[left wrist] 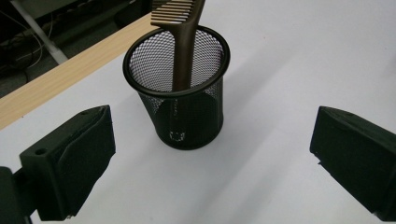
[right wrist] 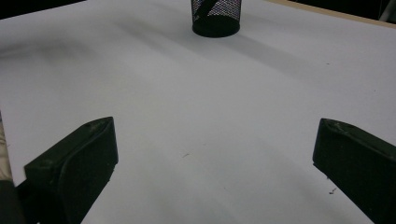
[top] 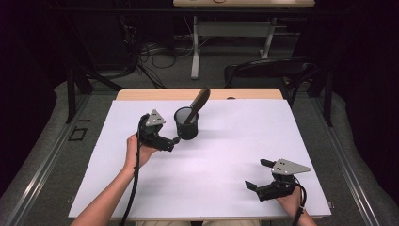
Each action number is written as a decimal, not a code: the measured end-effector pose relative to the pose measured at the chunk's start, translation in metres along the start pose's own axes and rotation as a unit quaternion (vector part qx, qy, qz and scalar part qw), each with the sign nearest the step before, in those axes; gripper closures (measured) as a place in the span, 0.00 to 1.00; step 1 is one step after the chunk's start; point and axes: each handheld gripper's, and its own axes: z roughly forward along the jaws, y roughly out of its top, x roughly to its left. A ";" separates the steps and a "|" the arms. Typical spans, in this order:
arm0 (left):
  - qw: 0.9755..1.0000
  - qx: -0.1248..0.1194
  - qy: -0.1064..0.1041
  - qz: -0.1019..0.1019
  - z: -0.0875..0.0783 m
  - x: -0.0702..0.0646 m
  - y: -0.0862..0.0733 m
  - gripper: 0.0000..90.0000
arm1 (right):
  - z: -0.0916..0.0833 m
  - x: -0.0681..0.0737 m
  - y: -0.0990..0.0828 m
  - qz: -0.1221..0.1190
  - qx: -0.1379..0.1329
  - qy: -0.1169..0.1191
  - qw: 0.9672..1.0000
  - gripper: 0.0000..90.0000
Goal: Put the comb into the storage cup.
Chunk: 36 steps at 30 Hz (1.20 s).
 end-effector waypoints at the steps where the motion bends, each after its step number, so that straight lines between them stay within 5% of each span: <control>1: 1.000 0.000 0.001 0.002 -0.002 0.000 -0.001 0.00 | 0.000 0.000 0.000 0.001 0.000 0.000 1.000 0.00; 36: 1.000 0.019 0.011 -0.019 -0.040 -0.014 -0.062 0.00 | 0.000 0.000 0.000 0.002 0.001 0.001 1.000 0.00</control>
